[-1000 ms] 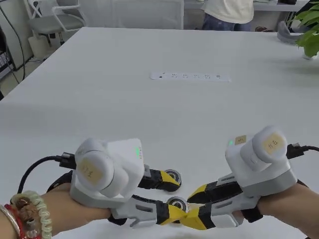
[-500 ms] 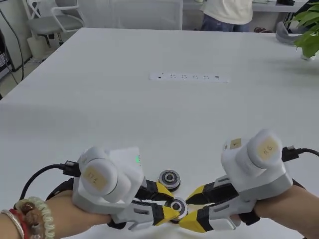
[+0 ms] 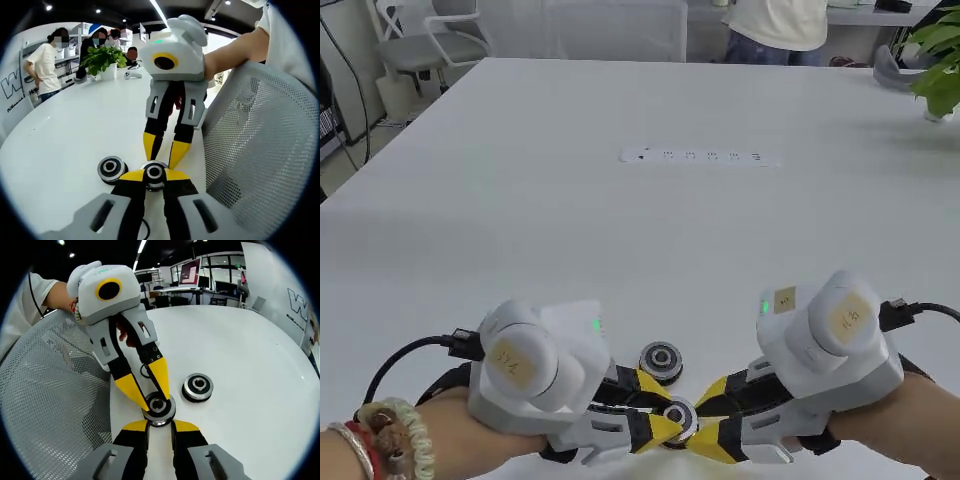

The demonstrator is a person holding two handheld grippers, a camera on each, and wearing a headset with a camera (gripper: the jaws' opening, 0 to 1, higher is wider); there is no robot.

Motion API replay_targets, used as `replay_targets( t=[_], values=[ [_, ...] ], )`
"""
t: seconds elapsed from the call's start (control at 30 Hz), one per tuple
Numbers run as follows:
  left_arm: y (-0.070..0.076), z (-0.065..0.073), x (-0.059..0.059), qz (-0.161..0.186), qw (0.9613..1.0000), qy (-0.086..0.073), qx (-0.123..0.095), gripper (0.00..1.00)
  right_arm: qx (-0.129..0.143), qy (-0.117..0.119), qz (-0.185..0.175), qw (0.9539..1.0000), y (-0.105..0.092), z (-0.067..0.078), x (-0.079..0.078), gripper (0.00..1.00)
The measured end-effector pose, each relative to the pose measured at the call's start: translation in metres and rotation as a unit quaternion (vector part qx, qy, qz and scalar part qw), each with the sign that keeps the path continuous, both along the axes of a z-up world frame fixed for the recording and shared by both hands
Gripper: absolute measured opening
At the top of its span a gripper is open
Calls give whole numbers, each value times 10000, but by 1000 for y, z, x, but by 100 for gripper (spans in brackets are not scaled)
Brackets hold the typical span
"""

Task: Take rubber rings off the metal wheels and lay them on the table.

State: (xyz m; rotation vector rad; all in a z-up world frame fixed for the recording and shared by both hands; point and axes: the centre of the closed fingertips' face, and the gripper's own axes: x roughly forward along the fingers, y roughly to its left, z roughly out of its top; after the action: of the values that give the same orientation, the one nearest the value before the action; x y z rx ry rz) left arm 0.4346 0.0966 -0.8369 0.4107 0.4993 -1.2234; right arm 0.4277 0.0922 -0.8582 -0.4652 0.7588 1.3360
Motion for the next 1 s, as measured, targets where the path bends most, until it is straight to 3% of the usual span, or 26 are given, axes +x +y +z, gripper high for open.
replay_targets(
  t=[0.17,0.43,0.73,1.0],
  values=[
    [-1,0,0,5,10000,-26,4,7,-35,-22,38,10000,-2,0,0,13],
    [0,0,0,4,10000,-6,8,7,-75,-39,35,10000,-6,-1,2,2],
    [0,0,1,16,10000,2,-9,7,-63,117,-131,9998,-5,-1,3,1],
    [1,0,2,-3,10000,-16,-27,7,41,642,-667,9957,-6,-2,7,0]
  ],
)
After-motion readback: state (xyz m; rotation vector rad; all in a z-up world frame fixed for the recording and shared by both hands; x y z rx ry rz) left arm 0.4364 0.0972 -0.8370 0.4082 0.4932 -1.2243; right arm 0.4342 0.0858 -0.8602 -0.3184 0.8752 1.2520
